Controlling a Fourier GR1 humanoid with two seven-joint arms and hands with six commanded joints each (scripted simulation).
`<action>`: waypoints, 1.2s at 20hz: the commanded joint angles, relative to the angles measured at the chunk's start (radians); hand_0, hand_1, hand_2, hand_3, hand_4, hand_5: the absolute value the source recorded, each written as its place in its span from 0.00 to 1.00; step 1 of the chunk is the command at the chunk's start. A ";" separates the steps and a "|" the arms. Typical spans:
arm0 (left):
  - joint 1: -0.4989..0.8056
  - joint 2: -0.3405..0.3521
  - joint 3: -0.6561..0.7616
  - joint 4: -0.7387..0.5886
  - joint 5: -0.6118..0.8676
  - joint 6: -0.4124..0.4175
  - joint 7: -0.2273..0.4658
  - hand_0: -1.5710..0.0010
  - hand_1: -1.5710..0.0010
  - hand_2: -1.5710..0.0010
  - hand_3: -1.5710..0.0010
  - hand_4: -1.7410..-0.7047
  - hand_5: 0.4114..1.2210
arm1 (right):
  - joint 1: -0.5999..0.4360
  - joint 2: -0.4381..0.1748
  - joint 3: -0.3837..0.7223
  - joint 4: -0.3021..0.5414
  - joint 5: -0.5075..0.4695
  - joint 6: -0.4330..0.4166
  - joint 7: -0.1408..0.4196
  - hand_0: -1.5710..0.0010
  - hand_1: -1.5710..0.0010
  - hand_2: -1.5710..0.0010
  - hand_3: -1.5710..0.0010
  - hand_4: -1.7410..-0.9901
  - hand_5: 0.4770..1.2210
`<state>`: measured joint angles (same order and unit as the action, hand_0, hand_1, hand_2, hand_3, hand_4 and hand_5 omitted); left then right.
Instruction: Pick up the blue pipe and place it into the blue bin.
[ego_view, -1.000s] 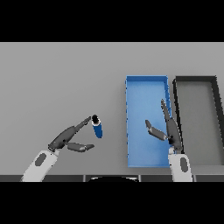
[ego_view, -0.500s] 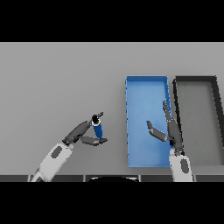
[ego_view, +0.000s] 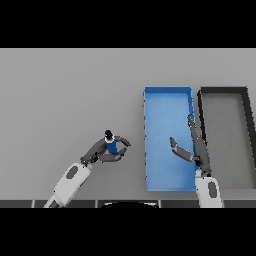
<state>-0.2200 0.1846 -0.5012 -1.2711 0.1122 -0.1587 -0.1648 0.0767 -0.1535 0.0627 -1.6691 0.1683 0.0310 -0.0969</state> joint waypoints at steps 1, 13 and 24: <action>0.009 -0.003 -0.006 -0.011 0.000 0.004 0.005 0.62 0.52 0.45 0.42 0.29 0.62 | 0.006 0.003 0.004 0.005 0.004 0.001 -0.010 1.00 1.00 1.00 1.00 0.69 0.24; 0.009 -0.043 -0.026 -0.117 -0.032 0.053 -0.054 0.04 0.04 0.03 0.03 0.26 0.97 | -0.009 0.014 0.007 -0.004 -0.016 0.013 0.019 1.00 1.00 1.00 1.00 0.68 0.21; -0.066 -0.061 -0.019 -0.289 -0.025 -0.003 0.077 0.00 0.00 0.00 0.00 0.26 1.00 | -0.016 -0.012 -0.005 0.008 0.004 0.005 -0.002 1.00 1.00 1.00 1.00 0.78 0.22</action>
<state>-0.2860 0.1231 -0.5205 -1.5599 0.0861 -0.1634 -0.0908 0.0607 -0.1651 0.0581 -1.6615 0.1725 0.0360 -0.1009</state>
